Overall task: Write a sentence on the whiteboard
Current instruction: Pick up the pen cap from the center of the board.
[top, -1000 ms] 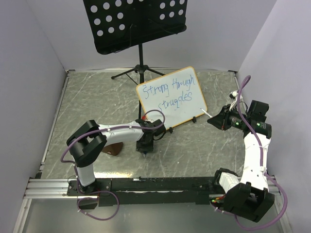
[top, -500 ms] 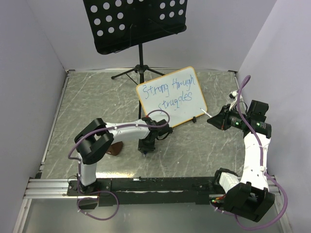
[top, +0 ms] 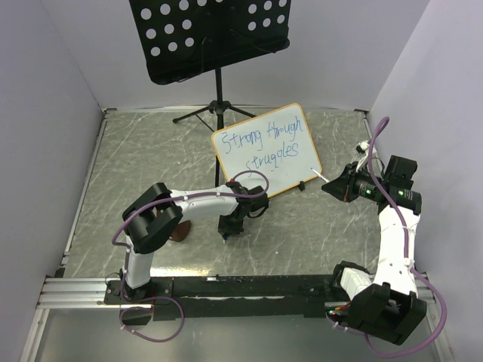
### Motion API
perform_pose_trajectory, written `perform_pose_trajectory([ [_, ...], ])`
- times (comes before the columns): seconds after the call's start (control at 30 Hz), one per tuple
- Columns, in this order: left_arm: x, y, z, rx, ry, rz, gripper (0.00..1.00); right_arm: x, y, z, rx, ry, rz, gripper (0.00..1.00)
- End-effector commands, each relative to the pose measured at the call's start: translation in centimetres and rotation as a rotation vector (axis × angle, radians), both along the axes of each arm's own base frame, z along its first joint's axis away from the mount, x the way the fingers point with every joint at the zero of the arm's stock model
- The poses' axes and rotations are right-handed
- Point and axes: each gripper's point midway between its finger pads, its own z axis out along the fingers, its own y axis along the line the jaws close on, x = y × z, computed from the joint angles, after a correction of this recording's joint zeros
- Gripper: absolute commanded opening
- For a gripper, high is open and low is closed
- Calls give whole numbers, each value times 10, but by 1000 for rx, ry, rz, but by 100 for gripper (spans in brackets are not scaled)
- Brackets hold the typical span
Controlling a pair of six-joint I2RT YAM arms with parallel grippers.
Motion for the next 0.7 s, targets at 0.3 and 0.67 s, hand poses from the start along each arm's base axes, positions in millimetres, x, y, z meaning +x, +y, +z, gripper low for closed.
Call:
perform_pose_trajectory([
  [0.3,-9,2,-37,17,58,-60,24,-2,8,6,-1,-59,57,0],
  [0.67,1,-27,-2,-398,-36,-27,6,-14,32,4,-7,-34,181,0],
])
